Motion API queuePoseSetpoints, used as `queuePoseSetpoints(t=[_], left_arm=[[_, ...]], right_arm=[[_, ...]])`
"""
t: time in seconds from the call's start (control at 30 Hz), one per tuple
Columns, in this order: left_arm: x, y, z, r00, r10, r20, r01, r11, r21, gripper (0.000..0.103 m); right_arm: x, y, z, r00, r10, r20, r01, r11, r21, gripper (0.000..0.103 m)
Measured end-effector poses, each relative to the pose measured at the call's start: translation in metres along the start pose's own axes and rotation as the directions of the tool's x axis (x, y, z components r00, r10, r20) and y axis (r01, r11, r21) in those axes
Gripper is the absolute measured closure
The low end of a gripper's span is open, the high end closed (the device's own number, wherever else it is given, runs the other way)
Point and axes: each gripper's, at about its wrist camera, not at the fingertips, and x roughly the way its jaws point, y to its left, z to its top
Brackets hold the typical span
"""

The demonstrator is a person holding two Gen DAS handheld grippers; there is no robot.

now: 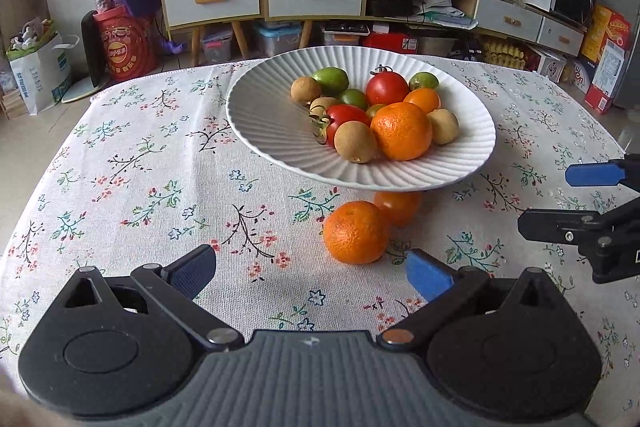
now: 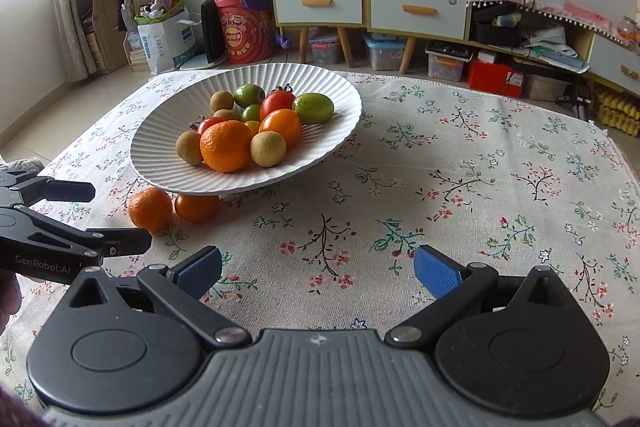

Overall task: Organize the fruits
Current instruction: 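Grasp an orange with the left tool while the right tool grasps an orange tomato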

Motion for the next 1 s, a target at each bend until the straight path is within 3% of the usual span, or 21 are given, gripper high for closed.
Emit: queuePoseSetpoints(t=[0.23,0.6,0.67,1.0], left_arm=[[0.002,-0.007,-0.001,0.999,-0.044,0.023,0.044,0.999,0.004,0.015],[0.008,-0.011,0.004,0.996,-0.085,0.014,0.085,0.996,0.020,0.060],[0.008,-0.011,0.004,0.996,-0.094,0.013,0.093,0.995,0.026,0.074],[0.000,0.011,0.006,0.997,-0.075,-0.010,0.075,0.997,0.005,0.075]], right_arm=[[0.002,0.002,-0.005,1.000,0.002,0.001,-0.002,1.000,-0.019,0.001],[0.004,0.018,0.002,1.000,0.028,-0.010,-0.029,0.997,-0.077,0.001],[0.005,0.020,0.006,0.999,0.031,-0.008,-0.031,0.997,-0.072,0.001],[0.015,0.044,0.010,0.999,0.024,-0.031,-0.027,0.995,-0.099,0.001]])
